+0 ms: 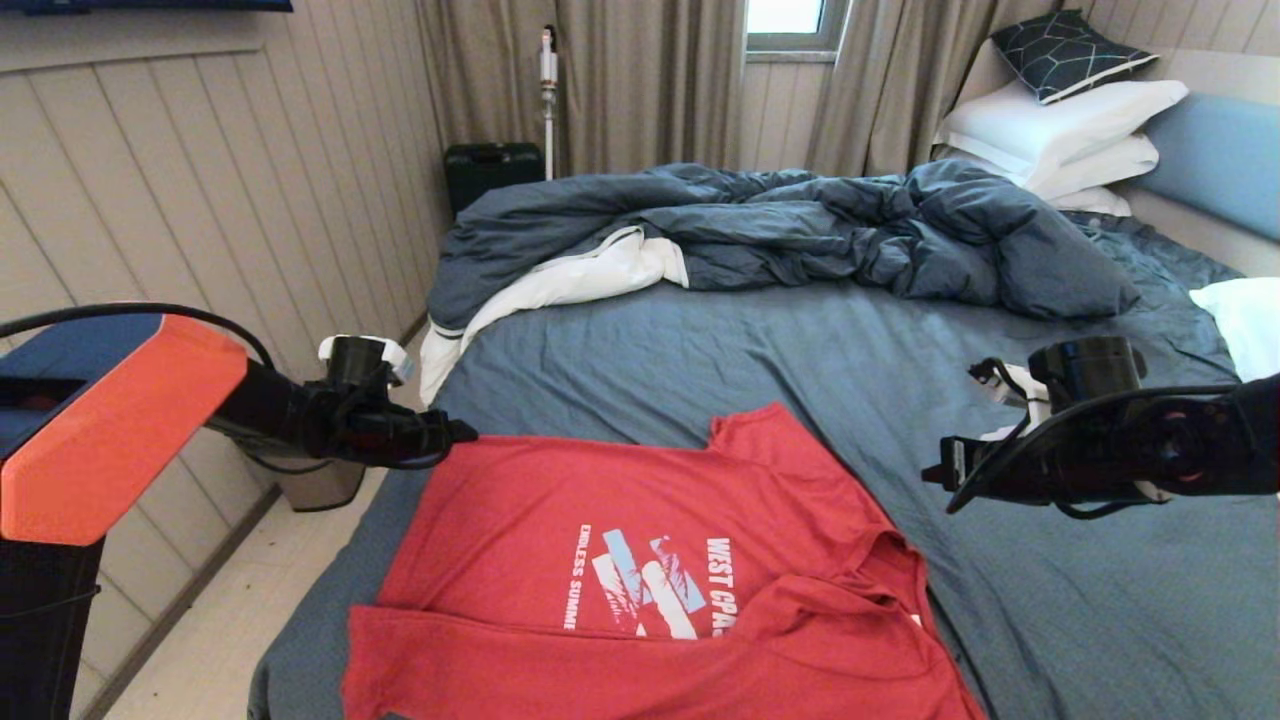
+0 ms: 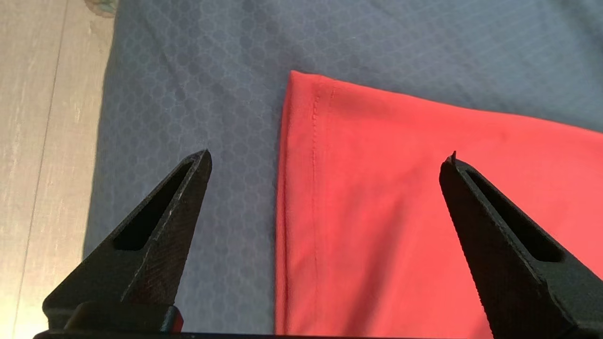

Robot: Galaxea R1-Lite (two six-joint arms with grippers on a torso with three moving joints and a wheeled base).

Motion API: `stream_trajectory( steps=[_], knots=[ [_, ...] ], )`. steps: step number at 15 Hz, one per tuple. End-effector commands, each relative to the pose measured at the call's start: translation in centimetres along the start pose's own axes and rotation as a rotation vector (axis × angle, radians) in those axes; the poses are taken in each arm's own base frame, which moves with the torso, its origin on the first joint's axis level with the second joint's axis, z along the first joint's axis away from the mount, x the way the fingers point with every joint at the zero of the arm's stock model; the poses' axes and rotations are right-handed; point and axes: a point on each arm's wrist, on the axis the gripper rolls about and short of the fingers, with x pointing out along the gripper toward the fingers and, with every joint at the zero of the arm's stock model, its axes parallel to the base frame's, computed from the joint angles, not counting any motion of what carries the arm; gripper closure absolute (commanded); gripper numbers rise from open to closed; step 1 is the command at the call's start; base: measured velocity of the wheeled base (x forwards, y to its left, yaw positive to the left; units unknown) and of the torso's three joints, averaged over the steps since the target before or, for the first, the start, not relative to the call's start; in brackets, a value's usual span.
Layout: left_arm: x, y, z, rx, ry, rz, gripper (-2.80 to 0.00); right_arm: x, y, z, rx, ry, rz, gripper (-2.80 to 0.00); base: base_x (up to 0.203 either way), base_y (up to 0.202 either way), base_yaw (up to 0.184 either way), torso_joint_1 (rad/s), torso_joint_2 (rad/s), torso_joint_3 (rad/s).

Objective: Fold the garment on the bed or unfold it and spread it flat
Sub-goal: Fold the red T-shirt

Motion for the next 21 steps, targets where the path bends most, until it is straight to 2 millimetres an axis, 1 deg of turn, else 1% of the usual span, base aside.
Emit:
stream_trajectory(
  steps=[1, 7, 9, 13, 14, 17, 21],
  knots=[
    [0.7, 0.2, -0.4, 0.001, 0.013, 0.001, -2.80, -0.1, 0.0, -0.1, 0.000, -0.002, 0.004, 0.00, 0.000, 0.000, 0.000, 0.000, 0.00, 0.000],
    [0.8, 0.4, -1.2, 0.044, 0.043, -0.028, -2.80, -0.1, -0.1, -0.6, 0.004, 0.002, 0.016, 0.00, 0.000, 0.000, 0.000, 0.000, 0.00, 0.000],
    [0.7, 0.3, -1.0, 0.040, 0.040, -0.042, -2.80, 0.0, -0.2, -0.6, 0.005, -0.016, 0.017, 0.00, 0.000, 0.000, 0.000, 0.000, 0.00, 0.000],
    [0.7, 0.4, -1.3, 0.035, 0.049, -0.036, -2.80, -0.4, -0.4, -0.8, 0.012, -0.020, 0.019, 0.00, 0.000, 0.000, 0.000, 0.000, 0.00, 0.000],
    [0.7, 0.4, -1.3, 0.035, 0.050, -0.035, 0.00, -0.6, -0.7, -0.8, 0.016, -0.025, 0.020, 0.00, 0.000, 0.000, 0.000, 0.000, 0.00, 0.000],
    [0.4, 0.4, -1.6, 0.029, 0.061, -0.037, 0.00, -1.2, -1.0, -0.6, 0.023, -0.041, 0.017, 0.00, 0.000, 0.000, 0.000, 0.000, 0.00, 0.000],
    [0.0, 0.3, -2.0, 0.030, 0.049, -0.048, 0.00, -1.3, -0.9, -0.7, 0.021, -0.038, 0.025, 0.00, 0.000, 0.000, 0.000, 0.000, 0.00, 0.000]
  ],
)
